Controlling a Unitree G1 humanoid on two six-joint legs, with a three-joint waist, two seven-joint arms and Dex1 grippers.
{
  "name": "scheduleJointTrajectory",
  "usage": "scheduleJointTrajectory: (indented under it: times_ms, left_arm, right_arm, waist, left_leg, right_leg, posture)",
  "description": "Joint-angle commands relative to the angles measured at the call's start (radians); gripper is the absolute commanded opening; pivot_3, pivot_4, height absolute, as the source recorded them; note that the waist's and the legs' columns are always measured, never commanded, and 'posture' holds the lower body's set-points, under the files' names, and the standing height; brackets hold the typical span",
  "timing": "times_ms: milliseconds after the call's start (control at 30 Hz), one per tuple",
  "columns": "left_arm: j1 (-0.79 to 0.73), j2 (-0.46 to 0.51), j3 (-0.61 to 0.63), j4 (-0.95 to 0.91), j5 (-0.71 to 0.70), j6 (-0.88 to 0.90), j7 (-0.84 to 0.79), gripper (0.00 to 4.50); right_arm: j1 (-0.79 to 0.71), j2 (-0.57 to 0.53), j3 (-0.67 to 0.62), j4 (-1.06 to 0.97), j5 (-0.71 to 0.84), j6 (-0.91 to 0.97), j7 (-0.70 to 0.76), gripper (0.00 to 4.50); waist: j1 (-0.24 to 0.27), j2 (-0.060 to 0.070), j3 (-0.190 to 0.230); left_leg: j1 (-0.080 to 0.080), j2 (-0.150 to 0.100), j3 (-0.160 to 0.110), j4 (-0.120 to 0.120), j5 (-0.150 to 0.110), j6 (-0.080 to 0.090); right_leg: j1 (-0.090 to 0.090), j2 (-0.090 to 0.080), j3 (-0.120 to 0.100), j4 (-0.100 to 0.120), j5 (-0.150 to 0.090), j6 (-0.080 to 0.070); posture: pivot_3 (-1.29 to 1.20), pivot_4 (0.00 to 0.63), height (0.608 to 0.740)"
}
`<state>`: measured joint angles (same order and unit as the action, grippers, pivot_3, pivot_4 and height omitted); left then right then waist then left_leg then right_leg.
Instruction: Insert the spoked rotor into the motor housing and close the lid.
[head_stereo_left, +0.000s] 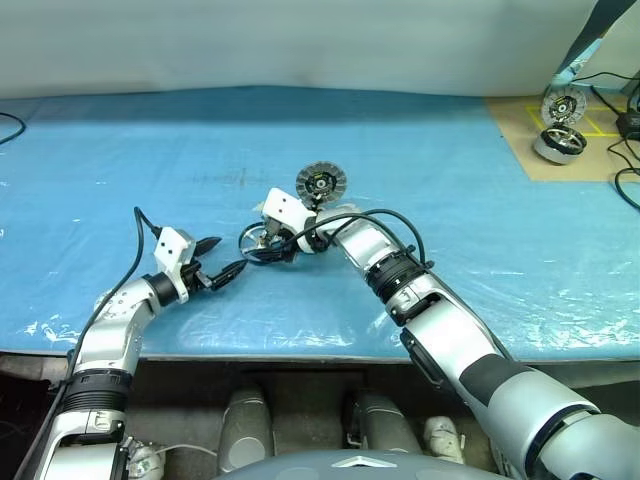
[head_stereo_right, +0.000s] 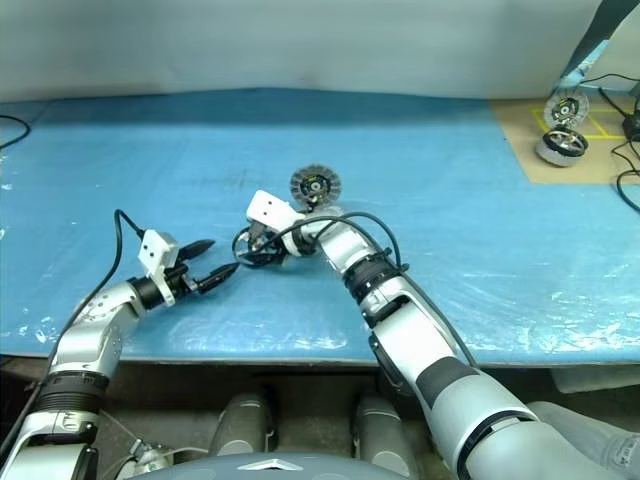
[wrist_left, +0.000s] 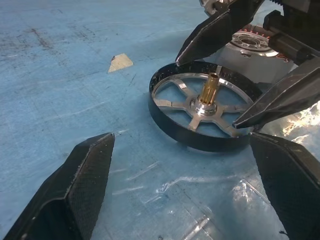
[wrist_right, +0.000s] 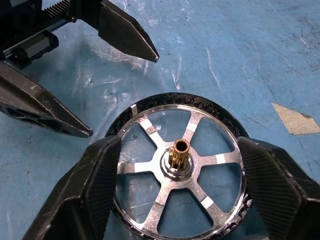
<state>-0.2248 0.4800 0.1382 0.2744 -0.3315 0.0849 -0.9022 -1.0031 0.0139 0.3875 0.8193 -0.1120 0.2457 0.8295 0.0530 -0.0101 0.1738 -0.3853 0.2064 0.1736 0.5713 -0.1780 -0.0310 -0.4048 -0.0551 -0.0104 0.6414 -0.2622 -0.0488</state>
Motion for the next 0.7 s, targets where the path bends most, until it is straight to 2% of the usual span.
scheduleJointTrajectory:
  times_ms: [33, 300, 567, 633, 700]
  left_arm:
    - [-0.012, -0.002, -0.001, -0.023, -0.004, -0.014, 0.004, 4.5]
    - [-0.014, -0.012, -0.01, -0.027, -0.005, -0.014, 0.008, 4.5]
    - [-0.014, -0.01, -0.002, -0.036, -0.023, 0.0, 0.002, 4.5]
    - [-0.011, -0.01, 0.021, -0.07, -0.082, 0.057, -0.012, 4.5]
    - [-0.006, -0.003, 0.059, -0.131, -0.198, 0.198, -0.02, 4.5]
  right_arm:
    - [0.002, 0.008, 0.01, 0.007, -0.024, -0.025, -0.01, 2.85]
    - [0.016, 0.013, 0.008, -0.017, -0.038, -0.025, -0.003, 0.01]
    - [0.0, 0.009, -0.069, -0.066, 0.033, 0.059, 0.034, 0.01]
    - [0.001, 0.003, -0.114, -0.126, 0.09, 0.122, 0.066, 0.01]
    - [0.004, -0.008, -0.167, -0.197, 0.158, 0.207, 0.093, 0.01]
  waist:
    - [0.0, 0.0, 0.0]
    - [0.0, 0.0, 0.0]
    - [0.0, 0.0, 0.0]
    - [0.0, 0.0, 0.0]
    - [0.0, 0.0, 0.001]
  left_leg:
    - [0.0, 0.0, 0.0, 0.0, 0.0, 0.0]
    - [0.0, 0.0, 0.0, 0.0, 0.0, 0.0]
    - [0.0, 0.0, 0.0, 0.0, 0.0, 0.0]
    - [0.0, 0.0, 0.0, 0.0, 0.0, 0.0]
    - [-0.001, 0.0, 0.0, 0.0, 0.0, 0.0]
  right_leg:
    - [0.0, 0.0, 0.0, 0.0, 0.0, 0.0]
    - [0.0, 0.0, 0.0, 0.0, 0.0, 0.0]
    - [0.0, 0.0, 0.0, 0.0, 0.0, 0.0]
    - [0.0, 0.0, 0.0, 0.0, 0.0, 0.0]
    - [-0.001, 0.0, 0.0, 0.0, 0.0, 0.0]
  posture:
    - [0.0, 0.15, 0.74]
    - [0.0, 0.15, 0.74]
    - [0.0, 0.15, 0.74]
    - [0.0, 0.15, 0.74]
    - [0.0, 0.15, 0.74]
